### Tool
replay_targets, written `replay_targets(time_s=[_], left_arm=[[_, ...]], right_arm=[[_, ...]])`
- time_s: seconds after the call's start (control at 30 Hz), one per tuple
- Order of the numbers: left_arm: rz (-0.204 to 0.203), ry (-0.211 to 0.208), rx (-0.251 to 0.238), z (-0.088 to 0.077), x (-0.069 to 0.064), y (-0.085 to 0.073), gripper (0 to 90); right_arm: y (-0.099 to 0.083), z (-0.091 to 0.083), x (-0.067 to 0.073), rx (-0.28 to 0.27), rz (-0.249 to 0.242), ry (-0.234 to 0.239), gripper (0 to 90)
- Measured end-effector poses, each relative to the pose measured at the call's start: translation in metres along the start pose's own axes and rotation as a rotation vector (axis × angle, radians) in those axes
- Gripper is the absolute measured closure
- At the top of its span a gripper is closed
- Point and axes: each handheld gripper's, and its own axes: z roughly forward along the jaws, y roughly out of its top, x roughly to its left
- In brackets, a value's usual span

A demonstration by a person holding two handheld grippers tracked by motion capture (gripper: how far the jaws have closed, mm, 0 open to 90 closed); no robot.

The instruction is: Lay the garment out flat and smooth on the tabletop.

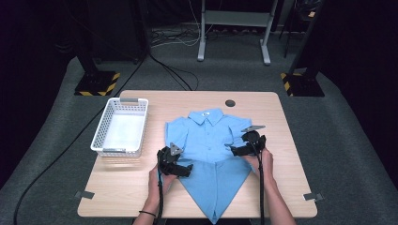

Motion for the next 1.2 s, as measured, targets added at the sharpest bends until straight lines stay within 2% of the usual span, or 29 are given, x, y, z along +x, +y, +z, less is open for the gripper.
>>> replay_targets(time_s=[0.07,0.17,0.23,0.33,0.5,0.6,0.77,1.2], left_arm=[[0.002,-0.001,0.000,0.000,0.000,0.000,0.6],[0.003,-0.002,0.000,0.000,0.001,0.000,0.7],[0.002,-0.002,0.000,0.000,0.001,0.000,0.7],[0.003,-0.002,0.001,0.000,0.001,0.000,0.7],[0.003,-0.002,0.001,0.000,0.001,0.000,0.7],[0.003,-0.002,0.001,0.000,0.001,0.000,0.7],[0.003,-0.002,0.000,0.000,0.001,0.000,0.7],[0.003,-0.002,0.000,0.000,0.001,0.000,0.7]], right_arm=[[0.000,0.003,0.000,0.010,-0.007,-0.013,6.0],[-0.001,0.008,-0.001,0.033,-0.002,-0.025,23.7],[-0.002,0.010,-0.002,0.051,-0.002,-0.030,30.5],[-0.003,0.009,-0.003,0.034,0.005,-0.003,45.9],[-0.002,0.009,-0.001,0.019,0.009,0.008,70.6],[-0.002,0.009,0.001,0.016,-0.013,-0.021,79.6],[-0.002,0.007,0.003,0.001,-0.042,-0.054,85.4],[0.001,-0.018,-0.013,-0.074,-0.024,-0.113,85.4]])
